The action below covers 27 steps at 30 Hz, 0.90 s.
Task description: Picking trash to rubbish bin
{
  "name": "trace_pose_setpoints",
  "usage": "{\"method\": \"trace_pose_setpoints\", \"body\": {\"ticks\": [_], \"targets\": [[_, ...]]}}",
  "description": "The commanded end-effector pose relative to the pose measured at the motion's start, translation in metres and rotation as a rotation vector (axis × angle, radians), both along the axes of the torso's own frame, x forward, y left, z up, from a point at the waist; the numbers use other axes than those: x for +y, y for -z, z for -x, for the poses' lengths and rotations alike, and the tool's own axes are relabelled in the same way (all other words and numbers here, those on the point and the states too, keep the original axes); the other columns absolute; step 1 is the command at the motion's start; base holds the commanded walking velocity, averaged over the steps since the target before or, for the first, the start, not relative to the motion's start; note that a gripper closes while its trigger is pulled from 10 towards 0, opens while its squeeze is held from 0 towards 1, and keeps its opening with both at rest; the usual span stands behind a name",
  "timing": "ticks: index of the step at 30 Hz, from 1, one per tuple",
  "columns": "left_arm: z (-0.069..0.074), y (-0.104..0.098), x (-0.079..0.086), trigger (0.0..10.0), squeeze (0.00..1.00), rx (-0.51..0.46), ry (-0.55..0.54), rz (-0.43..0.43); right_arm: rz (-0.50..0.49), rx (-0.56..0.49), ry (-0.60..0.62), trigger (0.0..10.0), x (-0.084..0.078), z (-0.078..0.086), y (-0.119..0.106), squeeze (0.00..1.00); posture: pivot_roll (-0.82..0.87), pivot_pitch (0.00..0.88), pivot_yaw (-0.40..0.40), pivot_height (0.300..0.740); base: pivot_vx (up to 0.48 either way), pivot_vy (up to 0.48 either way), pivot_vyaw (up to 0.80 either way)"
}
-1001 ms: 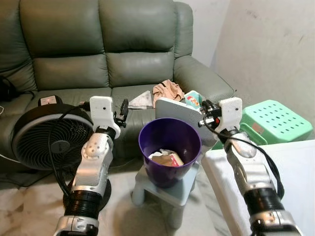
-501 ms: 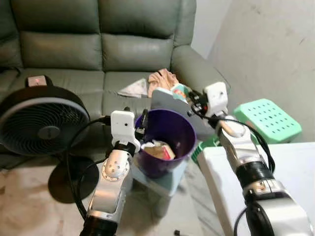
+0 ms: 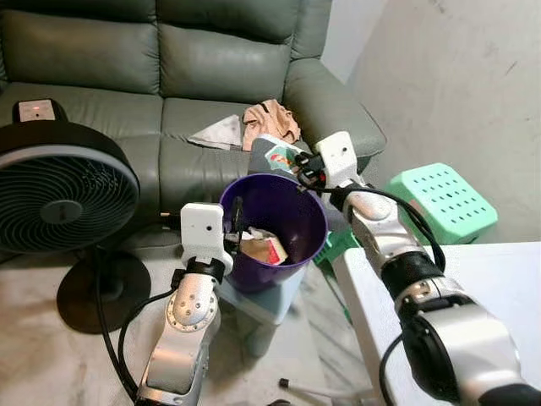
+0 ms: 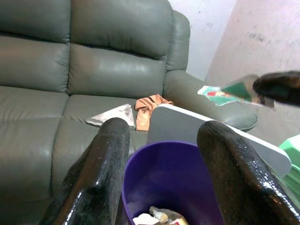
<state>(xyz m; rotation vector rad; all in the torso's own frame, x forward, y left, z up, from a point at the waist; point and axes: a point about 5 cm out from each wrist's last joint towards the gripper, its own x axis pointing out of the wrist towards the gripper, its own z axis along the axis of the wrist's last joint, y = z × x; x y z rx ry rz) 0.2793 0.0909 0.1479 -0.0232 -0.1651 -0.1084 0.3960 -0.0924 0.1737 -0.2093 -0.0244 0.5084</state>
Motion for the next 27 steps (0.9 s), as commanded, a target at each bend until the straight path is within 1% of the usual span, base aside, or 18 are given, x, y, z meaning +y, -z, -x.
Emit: {"method": "trace_pose_setpoints", "body": {"ticks": [1,4,7,9,10,11,12,13,15,16,17,18,19,27], "targets": [[0.009,-0.002,-0.027,10.0,0.00,0.023,0.038,0.100,-0.013,0.024,0.030,10.0,-0.004,-0.002,0.002,0.00,0.24,0.180,-0.267,0.715,0.000,0.000,0.00],[0.011,-0.004,-0.028,10.0,0.00,0.017,0.052,0.100,-0.064,0.065,0.058,10.0,-0.003,-0.002,0.005,0.00,0.24,0.184,-0.264,0.715,0.000,0.000,0.00],[0.016,-0.007,-0.031,10.0,0.00,0.005,0.083,0.113,-0.120,0.119,0.083,10.0,-0.006,-0.001,0.014,0.00,0.24,0.193,-0.258,0.715,0.000,0.000,0.00],[0.018,-0.007,-0.031,10.0,0.00,0.006,0.089,0.105,-0.152,0.138,0.090,10.0,-0.007,0.000,0.018,0.00,0.24,0.198,-0.252,0.715,0.000,0.000,0.00],[0.019,-0.006,-0.033,10.0,0.00,0.011,0.100,0.093,-0.194,0.167,0.112,10.0,-0.009,0.001,0.023,0.00,0.25,0.200,-0.250,0.715,0.000,0.000,0.00],[0.020,-0.006,-0.034,10.0,0.00,0.014,0.106,0.088,-0.214,0.185,0.126,10.0,-0.010,0.002,0.025,0.00,0.25,0.204,-0.247,0.715,0.000,0.000,0.00],[0.020,-0.006,-0.034,10.0,0.00,0.014,0.106,0.088,-0.214,0.185,0.126,10.0,-0.010,0.002,0.025,0.00,0.25,0.204,-0.247,0.715,0.000,0.000,0.00],[0.021,-0.007,-0.034,10.0,0.00,0.015,0.112,0.089,-0.256,0.201,0.146,10.0,-0.011,0.003,0.029,0.00,0.24,0.210,-0.240,0.715,0.000,0.000,0.00],[0.022,-0.007,-0.035,10.0,0.00,0.015,0.118,0.090,-0.300,0.204,0.160,10.0,-0.012,0.004,0.031,0.00,0.24,0.212,-0.238,0.715,0.000,0.000,0.00],[0.023,-0.008,-0.036,10.0,0.00,0.016,0.124,0.091,-0.327,0.202,0.174,10.0,-0.013,0.004,0.031,0.26,0.24,0.215,-0.231,0.715,0.000,0.000,0.00],[0.023,-0.008,-0.036,10.0,0.00,0.016,0.125,0.091,-0.332,0.201,0.178,10.0,-0.013,0.004,0.031,0.26,0.24,0.215,-0.231,0.715,0.000,0.000,0.00],[0.023,-0.008,-0.036,10.0,0.00,0.016,0.129,0.091,-0.344,0.199,0.178,10.0,-0.013,0.004,0.031,0.44,0.24,0.215,-0.228,0.715,0.000,0.000,0.00],[0.023,-0.008,-0.037,10.0,0.00,0.016,0.134,0.088,-0.364,0.186,0.168,10.0,-0.013,0.005,0.030,1.00,0.24,0.216,-0.226,0.715,0.000,0.000,0.00],[0.024,-0.009,-0.036,10.0,0.00,0.019,0.148,0.079,-0.410,0.165,0.154,10.0,-0.013,0.006,0.028,1.00,0.24,0.217,-0.211,0.715,0.000,0.000,0.00]]}}
